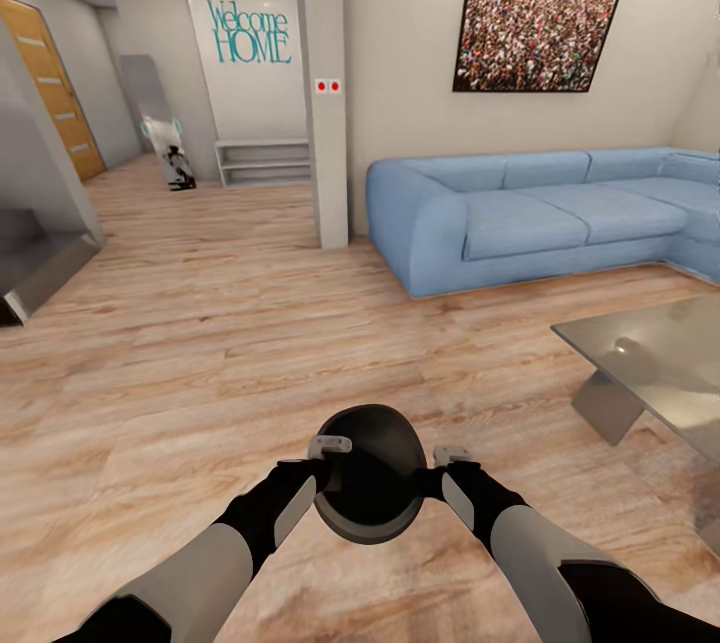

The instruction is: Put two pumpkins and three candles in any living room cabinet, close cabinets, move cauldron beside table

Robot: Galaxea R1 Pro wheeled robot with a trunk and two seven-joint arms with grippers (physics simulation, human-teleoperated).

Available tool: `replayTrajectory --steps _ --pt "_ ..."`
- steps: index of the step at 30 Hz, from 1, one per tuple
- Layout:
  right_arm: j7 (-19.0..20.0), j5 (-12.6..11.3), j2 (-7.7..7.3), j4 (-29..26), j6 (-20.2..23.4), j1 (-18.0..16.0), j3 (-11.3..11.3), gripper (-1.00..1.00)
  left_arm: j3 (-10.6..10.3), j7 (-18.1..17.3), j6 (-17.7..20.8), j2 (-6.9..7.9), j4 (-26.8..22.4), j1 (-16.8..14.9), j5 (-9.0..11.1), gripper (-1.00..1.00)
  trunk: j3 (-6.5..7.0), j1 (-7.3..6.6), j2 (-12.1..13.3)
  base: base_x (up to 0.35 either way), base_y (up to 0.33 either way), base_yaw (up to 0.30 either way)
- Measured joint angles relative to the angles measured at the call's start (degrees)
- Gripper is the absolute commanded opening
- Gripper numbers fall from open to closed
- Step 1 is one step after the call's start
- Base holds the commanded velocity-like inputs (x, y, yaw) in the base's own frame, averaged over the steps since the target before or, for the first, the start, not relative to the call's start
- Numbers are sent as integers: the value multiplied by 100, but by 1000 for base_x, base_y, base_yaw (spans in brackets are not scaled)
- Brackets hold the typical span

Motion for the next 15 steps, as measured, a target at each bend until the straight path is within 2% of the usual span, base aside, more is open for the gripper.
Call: replayTrajectory --steps 15 --pt "0 4 2 -1 0 4 -10 -100 0 1 0 0 1 0 0 -100 134 0 0 0 0 -104"
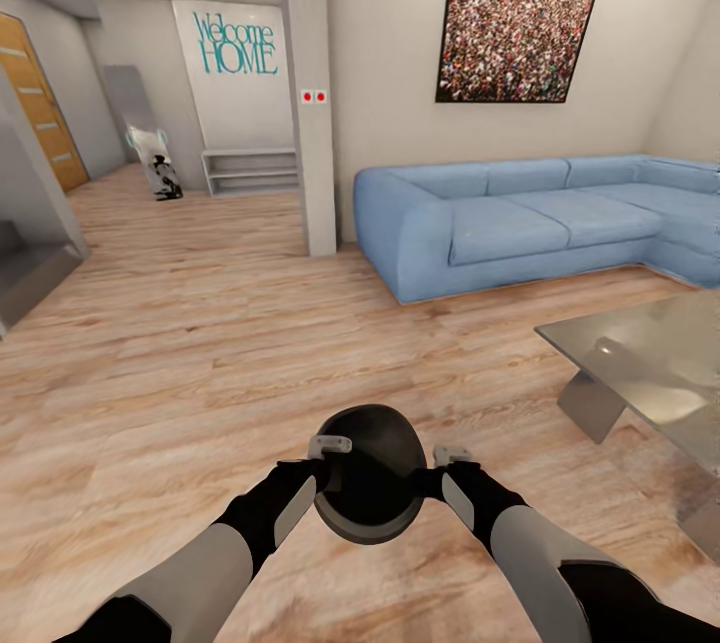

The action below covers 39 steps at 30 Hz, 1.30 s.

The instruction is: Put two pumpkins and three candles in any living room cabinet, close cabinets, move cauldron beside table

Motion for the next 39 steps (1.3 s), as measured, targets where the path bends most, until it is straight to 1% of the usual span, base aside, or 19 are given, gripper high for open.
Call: replayTrajectory --steps 39 --pt "0 -2 -2 1 0 -5 10 -100 -2 -1 -1 0 -1 0 5 -100 347 0 0 0 0 -134"
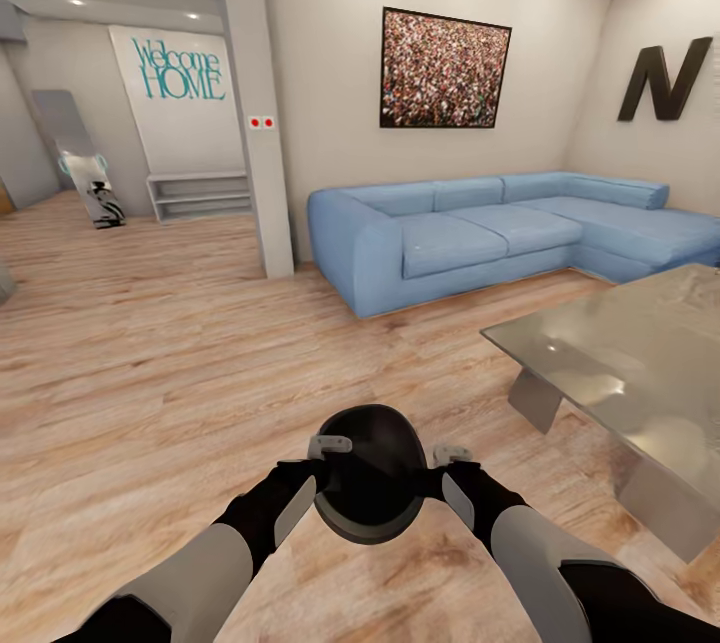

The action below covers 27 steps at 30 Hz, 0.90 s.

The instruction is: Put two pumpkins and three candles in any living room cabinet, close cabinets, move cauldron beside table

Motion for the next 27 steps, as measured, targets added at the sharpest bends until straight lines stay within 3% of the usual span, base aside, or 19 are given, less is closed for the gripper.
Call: replayTrajectory --steps 14,21,27 --pt "0 -11 -2 1 0 2 3 -100 -1 -1 -1 0 0 0 5 -100 119 0 0 0 0 -141" --pt "-2 -16 -4 3 2 1 7 -100 1 -1 0 0 0 0 2 -100 130 0 0 0 0 -45" --pt "-7 -29 -3 3 1 2 12 -100 -2 0 -1 0 0 0 8 -100 147 0 0 0 0 -205"
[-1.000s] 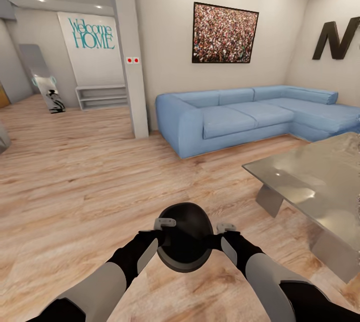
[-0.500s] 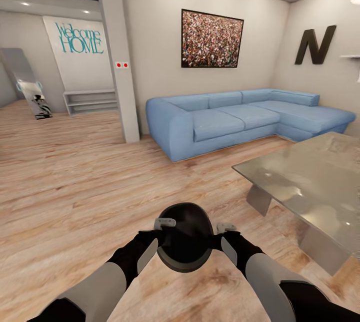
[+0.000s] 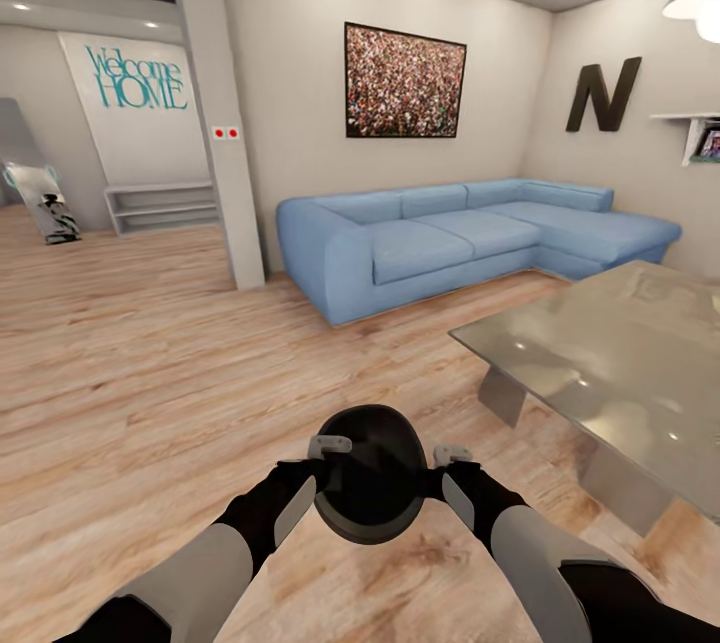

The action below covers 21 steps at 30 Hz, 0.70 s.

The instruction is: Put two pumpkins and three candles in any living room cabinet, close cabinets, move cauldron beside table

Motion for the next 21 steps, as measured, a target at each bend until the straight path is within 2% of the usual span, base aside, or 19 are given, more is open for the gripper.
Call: replayTrajectory --steps 5,10,16,21 --pt "3 23 -3 -2 -1 0 -13 -100 2 -5 1 0 1 0 -1 -100 9 0 0 -29 0 -90" --pt "5 22 -3 -1 0 -2 -12 -100 2 -9 1 0 0 0 -4 -100 9 3 0 -235 0 -42" --pt "0 -2 -3 1 -1 0 -1 -100 0 -8 0 0 0 0 1 -100 10 2 0 -180 0 -247" --pt "0 -5 -3 -1 0 3 -5 -100 1 -9 0 0 0 0 2 -100 13 0 0 -63 0 -286"
